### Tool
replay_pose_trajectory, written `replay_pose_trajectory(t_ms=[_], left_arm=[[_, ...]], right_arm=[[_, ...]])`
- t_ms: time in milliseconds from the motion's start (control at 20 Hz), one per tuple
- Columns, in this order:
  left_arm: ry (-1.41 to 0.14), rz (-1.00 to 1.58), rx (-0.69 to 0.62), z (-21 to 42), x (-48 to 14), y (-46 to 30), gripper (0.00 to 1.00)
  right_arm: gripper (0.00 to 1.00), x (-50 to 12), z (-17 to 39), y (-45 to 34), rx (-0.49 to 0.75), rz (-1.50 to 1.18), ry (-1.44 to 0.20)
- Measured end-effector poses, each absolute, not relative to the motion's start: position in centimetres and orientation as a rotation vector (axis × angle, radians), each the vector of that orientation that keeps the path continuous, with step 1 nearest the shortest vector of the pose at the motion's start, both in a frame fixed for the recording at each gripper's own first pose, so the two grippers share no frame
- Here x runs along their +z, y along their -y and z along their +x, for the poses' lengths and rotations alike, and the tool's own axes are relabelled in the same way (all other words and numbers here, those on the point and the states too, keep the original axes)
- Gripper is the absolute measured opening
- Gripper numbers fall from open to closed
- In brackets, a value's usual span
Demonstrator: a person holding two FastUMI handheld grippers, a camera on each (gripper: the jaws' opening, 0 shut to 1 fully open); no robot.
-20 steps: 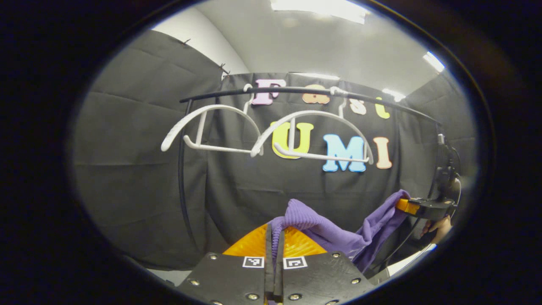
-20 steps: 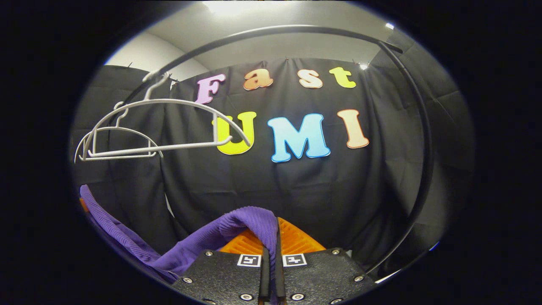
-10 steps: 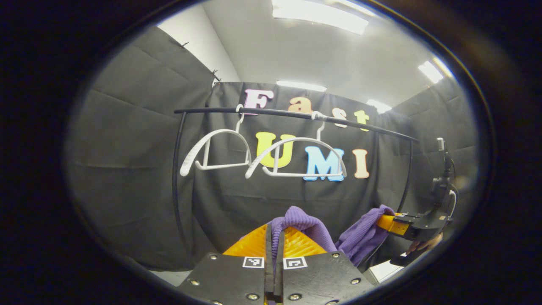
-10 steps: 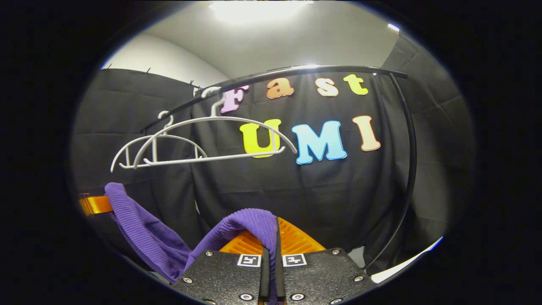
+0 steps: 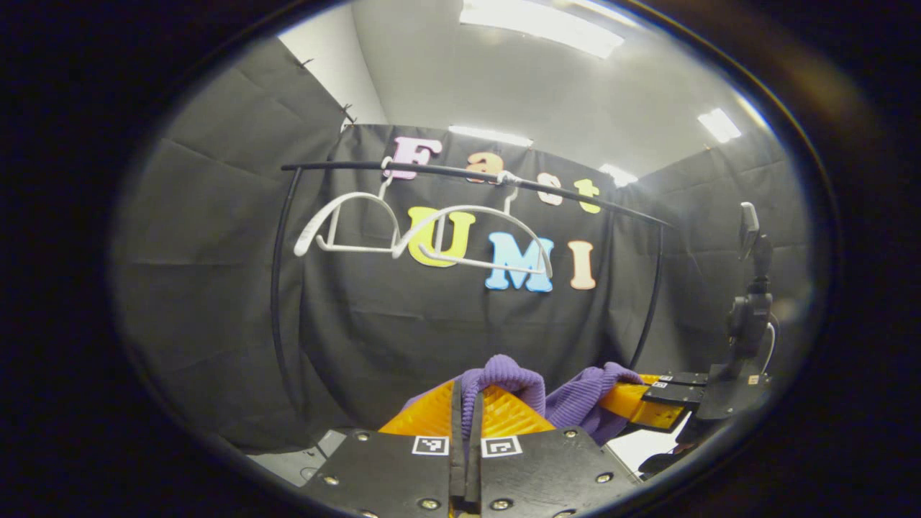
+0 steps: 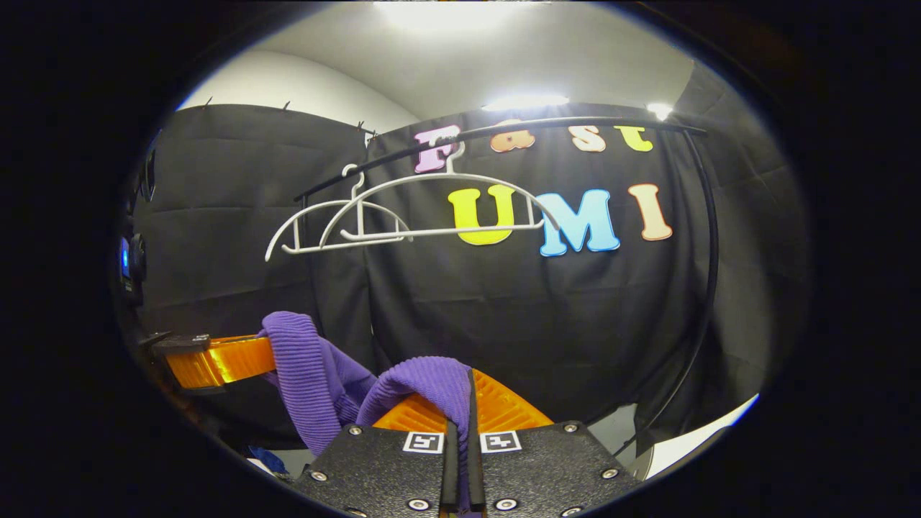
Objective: Grasp the clothes on the hanger with both hands and then place them into the laundry hamper below.
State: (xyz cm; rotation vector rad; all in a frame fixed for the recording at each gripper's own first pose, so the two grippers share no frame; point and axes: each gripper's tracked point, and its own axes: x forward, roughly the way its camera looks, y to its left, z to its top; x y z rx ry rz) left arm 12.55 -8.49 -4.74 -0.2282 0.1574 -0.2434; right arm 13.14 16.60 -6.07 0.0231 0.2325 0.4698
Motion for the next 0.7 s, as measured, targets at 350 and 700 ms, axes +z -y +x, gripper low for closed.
replay_pose_trajectory(t_ms=[350, 700], left_arm=[[-0.301, -0.196, -0.282, 10.8, -12.4, 10.4, 0.01], [-0.450, -0.149, -0.266, 10.1, -20.5, 11.0, 0.01]], right_arm=[[0.05, -13.0, 11.1, -16.8, 0.477, -0.016, -0.359], [0.04, -19.9, 9.5, -15.6, 0.459, -0.080, -0.504]])
